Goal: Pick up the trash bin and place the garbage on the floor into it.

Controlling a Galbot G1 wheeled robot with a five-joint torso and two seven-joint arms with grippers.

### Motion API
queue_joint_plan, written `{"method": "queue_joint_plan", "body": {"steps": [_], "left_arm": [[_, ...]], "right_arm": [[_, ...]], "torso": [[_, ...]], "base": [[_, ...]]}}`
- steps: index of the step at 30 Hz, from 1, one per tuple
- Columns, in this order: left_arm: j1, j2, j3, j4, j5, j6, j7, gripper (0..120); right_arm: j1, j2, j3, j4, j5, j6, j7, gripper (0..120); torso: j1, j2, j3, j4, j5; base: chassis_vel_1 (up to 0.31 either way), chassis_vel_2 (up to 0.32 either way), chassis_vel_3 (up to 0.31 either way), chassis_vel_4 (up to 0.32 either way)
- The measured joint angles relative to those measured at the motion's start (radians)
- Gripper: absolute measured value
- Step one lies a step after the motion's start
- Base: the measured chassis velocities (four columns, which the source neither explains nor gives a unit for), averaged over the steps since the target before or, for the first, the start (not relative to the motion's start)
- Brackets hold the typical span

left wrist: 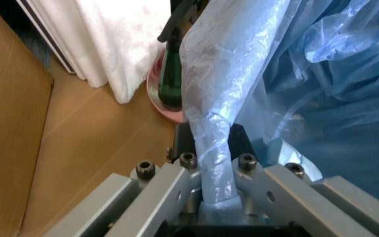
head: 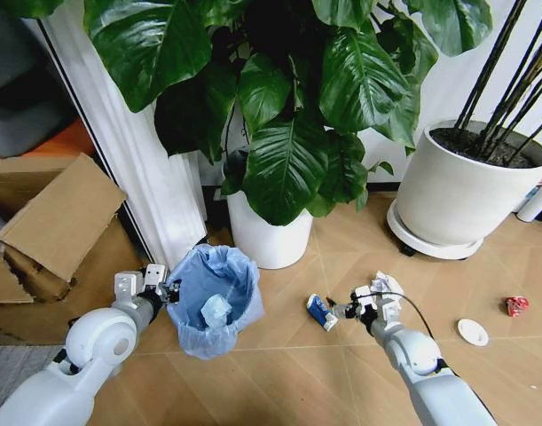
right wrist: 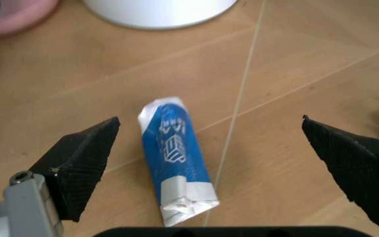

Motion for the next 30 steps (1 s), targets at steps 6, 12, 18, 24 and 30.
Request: {"method": "queue_joint_plan", "body": {"steps": [6, 12, 18, 24, 30], "left_arm": [[0.004, -0.002, 0.006, -0.002, 0.004, -0.001, 0.001, 0], [0.005, 0.002, 0.006, -0.009, 0.005, -0.003, 0.001, 0], [0.009, 0.002, 0.01, -0.011, 0.005, -0.004, 0.001, 0], [0.011, 0.009, 0.01, -0.014, 0.005, -0.009, -0.001, 0], [0.012, 0.016, 0.009, -0.017, 0.005, -0.011, -0.003, 0]], "right_arm": [[0.052, 0.035, -0.036, -0.114, -0.029, 0.017, -0.01, 100], [0.079, 0.071, -0.035, -0.212, -0.049, 0.028, -0.005, 100], [0.099, 0.097, -0.032, -0.284, -0.066, 0.071, -0.002, 96], [0.11, 0.117, -0.03, -0.326, -0.067, 0.088, 0.008, 73], [0.113, 0.124, -0.028, -0.344, -0.067, 0.1, 0.016, 55]], "torso": [[0.0, 0.0, 0.0, -0.0001, 0.0], [0.0, 0.0, 0.0, -0.0002, 0.0003], [0.0, 0.0, 0.0, -0.0002, 0.0004], [0.0, 0.0, 0.0, -0.0002, 0.0001], [0.0, 0.0, 0.0, -0.0002, 0.0001]], "base": [[0.0, 0.0, 0.0, 0.0], [0.0, 0.0, 0.0, 0.0], [0.0, 0.0, 0.0, 0.0], [0.0, 0.0, 0.0, 0.0], [0.0, 0.0, 0.0, 0.0]]}}
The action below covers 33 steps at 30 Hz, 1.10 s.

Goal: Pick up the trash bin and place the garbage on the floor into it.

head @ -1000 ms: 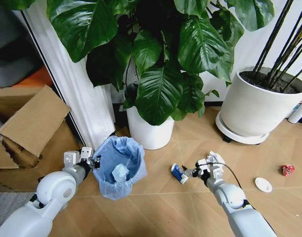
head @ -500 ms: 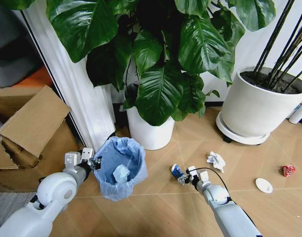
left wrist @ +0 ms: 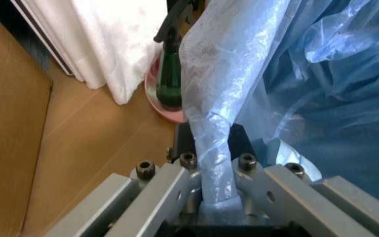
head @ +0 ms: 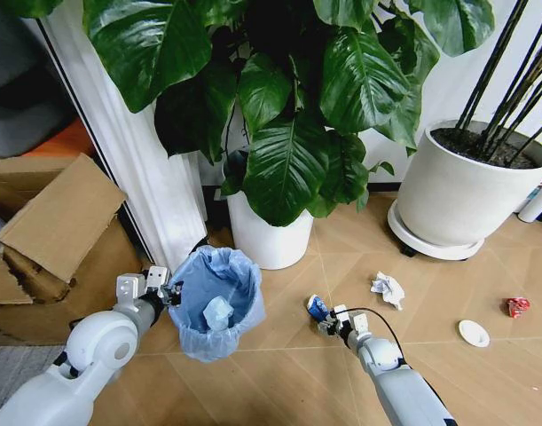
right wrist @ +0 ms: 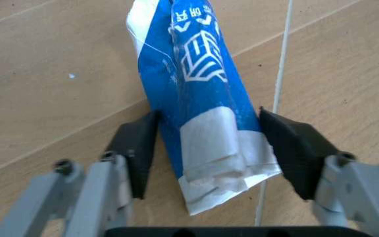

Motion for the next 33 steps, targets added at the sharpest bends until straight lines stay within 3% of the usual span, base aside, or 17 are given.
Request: {"method": "queue_joint_plan", "body": {"steps": [8, 16, 23, 33], "left_arm": [[0.004, 0.003, 0.0, -0.003, -0.001, -0.001, -0.001, 0], [0.009, 0.007, 0.0, -0.01, -0.001, -0.002, -0.001, 0], [0.016, 0.009, -0.001, -0.014, -0.001, -0.002, -0.001, 0], [0.011, 0.024, 0.006, -0.013, -0.002, 0.01, -0.01, 0]], "right_arm": [[0.001, 0.008, 0.002, -0.007, -0.009, 0.008, 0.008, 22], [-0.012, 0.012, 0.007, 0.032, -0.011, 0.011, 0.018, 8], [-0.063, -0.004, 0.027, 0.191, -0.009, 0.021, 0.041, 7], [-0.176, -0.073, 0.019, 0.529, 0.005, 0.055, 0.065, 6]], "torso": [[0.0, 0.0, 0.0, 0.0, 0.0], [0.0, 0.0, 0.0, 0.0001, 0.0004], [0.0, 0.0, 0.0, 0.0, -0.0001], [0.0, 0.0, 0.0, 0.0, 0.0003]], "base": [[0.0, 0.0, 0.0, 0.0], [0.0, 0.0, 0.0, 0.0], [0.0, 0.0, 0.0, 0.0], [0.0, 0.0, 0.0, 0.0]]}}
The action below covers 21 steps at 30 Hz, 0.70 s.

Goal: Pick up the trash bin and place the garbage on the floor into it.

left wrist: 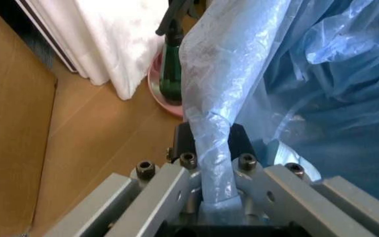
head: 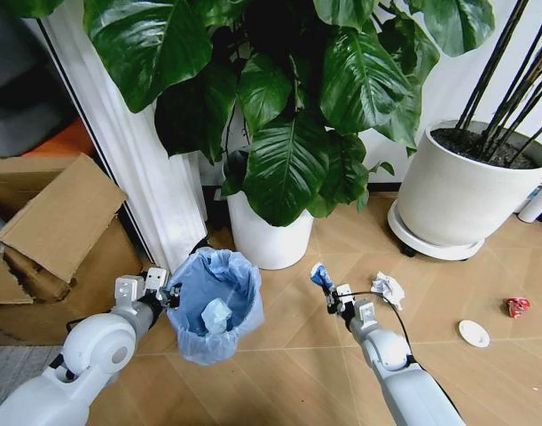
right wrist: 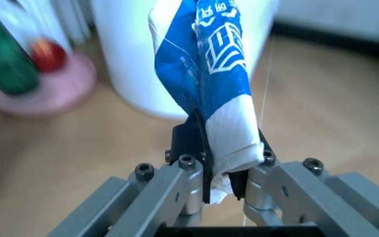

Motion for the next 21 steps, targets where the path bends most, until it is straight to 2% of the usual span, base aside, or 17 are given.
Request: {"method": "queue_joint_plan", "body": {"steps": [3, 4, 6, 7, 11, 17, 21], "left_arm": [[-0.009, 0.001, 0.005, 0.008, -0.004, 0.002, 0.003, 0], [-0.009, 0.001, 0.005, 0.008, -0.004, 0.002, 0.003, 0], [-0.015, 0.0, 0.016, 0.017, -0.004, 0.004, 0.009, 0], [-0.015, 0.0, 0.016, 0.017, -0.004, 0.004, 0.009, 0], [-0.024, -0.009, 0.031, 0.019, -0.007, 0.012, 0.012, 0], [-0.038, -0.01, 0.044, 0.016, -0.017, 0.017, 0.019, 0], [-0.052, -0.01, 0.056, 0.025, -0.016, 0.02, 0.033, 0]], "right_arm": [[-0.041, -0.047, -0.005, 0.176, 0.093, -0.034, 0.012, 6], [-0.041, -0.047, -0.005, 0.176, 0.093, -0.034, 0.012, 6], [-0.049, -0.102, -0.028, 0.291, 0.236, -0.086, 0.035, 6], [-0.049, -0.102, -0.028, 0.291, 0.236, -0.086, 0.035, 6], [-0.015, -0.186, -0.1, 0.432, 0.385, -0.153, 0.07, 6], [0.027, -0.237, -0.166, 0.491, 0.441, -0.167, 0.071, 6], [0.08, -0.261, -0.25, 0.497, 0.484, -0.161, 0.053, 6]], "torso": [[0.0, 0.0, 0.0, -0.0002, -0.0003], [0.0, 0.0, 0.0, -0.0002, -0.0003], [0.0, 0.0, 0.0, -0.0001, -0.0002], [0.0, 0.0, 0.0, -0.0001, -0.0002], [0.0, 0.0, 0.0, 0.0002, -0.0002], [0.0, 0.0, 0.0, -0.0001, -0.0003], [0.0, 0.0, 0.0, 0.0, -0.0002]], "base": [[0.0, 0.0, 0.0, 0.0], [0.0, 0.0, 0.0, 0.0], [0.0, 0.0, 0.0, 0.0], [0.0, 0.0, 0.0, 0.0], [0.0, 0.0, 0.0, 0.0], [0.0, 0.0, 0.0, 0.0], [0.0, 0.0, 0.0, 0.0]]}}
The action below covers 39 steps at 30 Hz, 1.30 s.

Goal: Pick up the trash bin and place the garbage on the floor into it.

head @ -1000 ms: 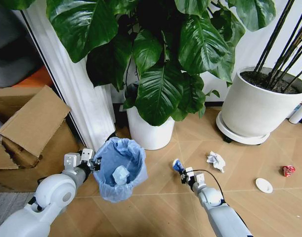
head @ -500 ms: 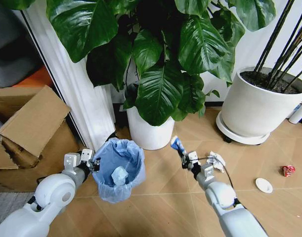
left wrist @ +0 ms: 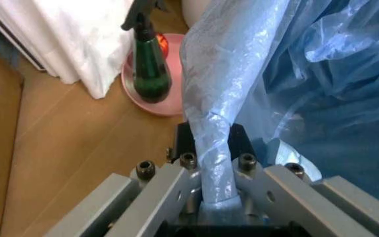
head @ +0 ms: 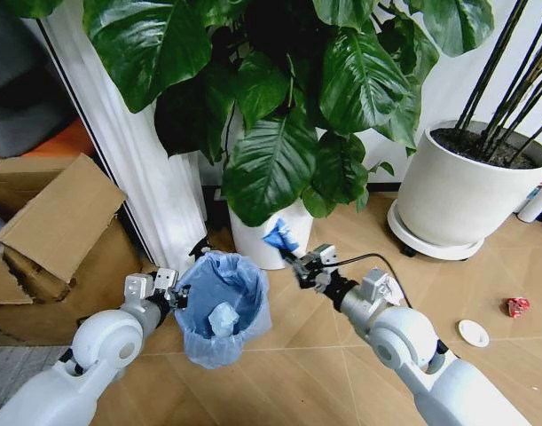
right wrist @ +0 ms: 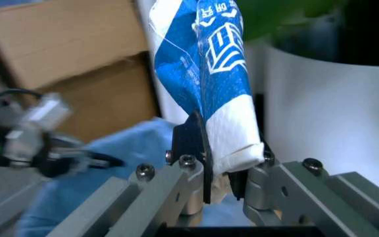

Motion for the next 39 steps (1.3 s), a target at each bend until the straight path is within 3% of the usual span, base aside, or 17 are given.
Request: {"method": "queue_joint_plan", "body": {"steps": [13, 16, 20, 27, 34, 39], "left_arm": [[-0.019, -0.007, 0.013, 0.01, 0.007, 0.001, 0.023, 0], [-0.021, -0.01, 0.014, 0.01, 0.007, 0.001, 0.023, 0], [-0.02, -0.011, 0.013, 0.008, 0.008, 0.001, 0.023, 0], [-0.014, -0.006, 0.008, 0.002, 0.009, 0.001, 0.025, 0], [-0.012, -0.01, 0.004, 0.006, 0.018, -0.002, 0.027, 0], [-0.005, -0.01, -0.008, 0.006, 0.02, -0.004, 0.028, 0]], "right_arm": [[0.088, 0.004, -0.214, -0.029, 0.049, -0.006, 0.006, 6], [0.094, 0.006, -0.24, -0.04, 0.034, -0.007, 0.026, 14], [0.105, 0.014, -0.273, -0.064, 0.003, -0.009, 0.037, 37], [0.112, 0.028, -0.277, -0.062, -0.002, -0.017, 0.056, 59], [0.094, 0.031, -0.225, -0.031, -0.006, -0.014, 0.071, 88], [0.082, 0.032, -0.144, -0.027, -0.016, -0.013, 0.097, 98]], "torso": [[0.0, 0.0, 0.0, 0.0, 0.0001], [0.0, 0.0, 0.0, 0.0, -0.0001], [0.0, 0.0, 0.0, 0.0, 0.0], [0.0, 0.0, 0.0, 0.0001, 0.0], [0.0, 0.0, 0.0, 0.0, 0.0], [0.0, 0.0, 0.0, 0.0002, 0.0002]], "base": [[0.0, 0.0, 0.0, 0.0], [0.0, 0.0, 0.0, 0.0], [0.0, 0.0, 0.0, 0.0], [0.0, 0.0, 0.0, 0.0], [0.0, 0.0, 0.0, 0.0], [0.0, 0.0, 0.0, 0.0]]}}
